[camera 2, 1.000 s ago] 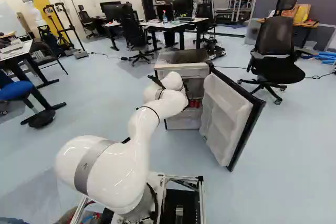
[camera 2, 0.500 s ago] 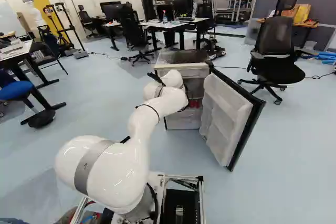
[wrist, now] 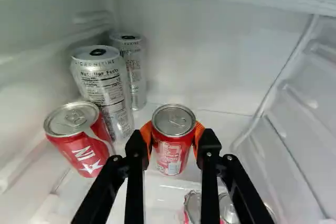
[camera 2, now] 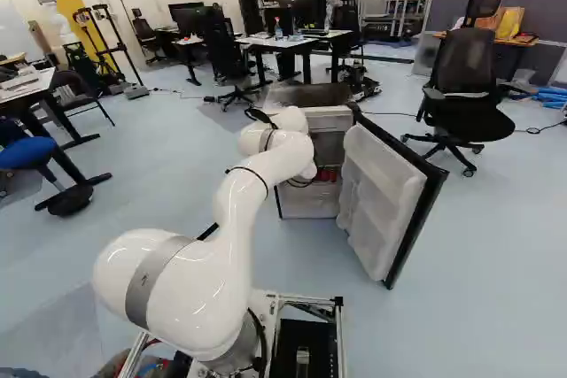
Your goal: Grab a drink from the fridge
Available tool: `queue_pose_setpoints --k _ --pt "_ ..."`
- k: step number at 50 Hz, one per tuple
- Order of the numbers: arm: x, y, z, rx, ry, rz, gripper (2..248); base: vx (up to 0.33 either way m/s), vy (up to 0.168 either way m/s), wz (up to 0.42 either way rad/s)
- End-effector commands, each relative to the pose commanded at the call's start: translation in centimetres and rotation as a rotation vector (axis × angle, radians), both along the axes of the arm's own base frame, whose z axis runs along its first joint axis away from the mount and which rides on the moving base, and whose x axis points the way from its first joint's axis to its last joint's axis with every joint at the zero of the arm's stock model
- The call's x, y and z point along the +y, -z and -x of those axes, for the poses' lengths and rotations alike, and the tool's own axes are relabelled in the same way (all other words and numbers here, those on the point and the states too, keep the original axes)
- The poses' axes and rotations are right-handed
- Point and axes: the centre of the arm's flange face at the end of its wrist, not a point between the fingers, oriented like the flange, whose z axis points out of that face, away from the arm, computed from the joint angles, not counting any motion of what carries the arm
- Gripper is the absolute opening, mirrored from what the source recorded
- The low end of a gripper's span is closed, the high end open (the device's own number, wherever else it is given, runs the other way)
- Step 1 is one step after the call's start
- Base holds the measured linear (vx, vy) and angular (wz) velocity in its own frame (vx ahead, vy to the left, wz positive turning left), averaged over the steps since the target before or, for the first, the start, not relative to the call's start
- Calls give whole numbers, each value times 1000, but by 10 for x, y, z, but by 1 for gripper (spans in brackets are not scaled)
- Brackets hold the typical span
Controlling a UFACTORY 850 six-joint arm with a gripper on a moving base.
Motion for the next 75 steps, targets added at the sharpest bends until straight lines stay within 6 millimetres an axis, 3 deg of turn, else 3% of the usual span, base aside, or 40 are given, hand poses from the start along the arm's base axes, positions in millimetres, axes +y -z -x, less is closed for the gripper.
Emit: queue_pose_setpoints --k 17,75 --pt "5 -14 25 64 1 -14 98 0 0 0" --pt "25 -125 124 201 2 -43 98 0 0 0"
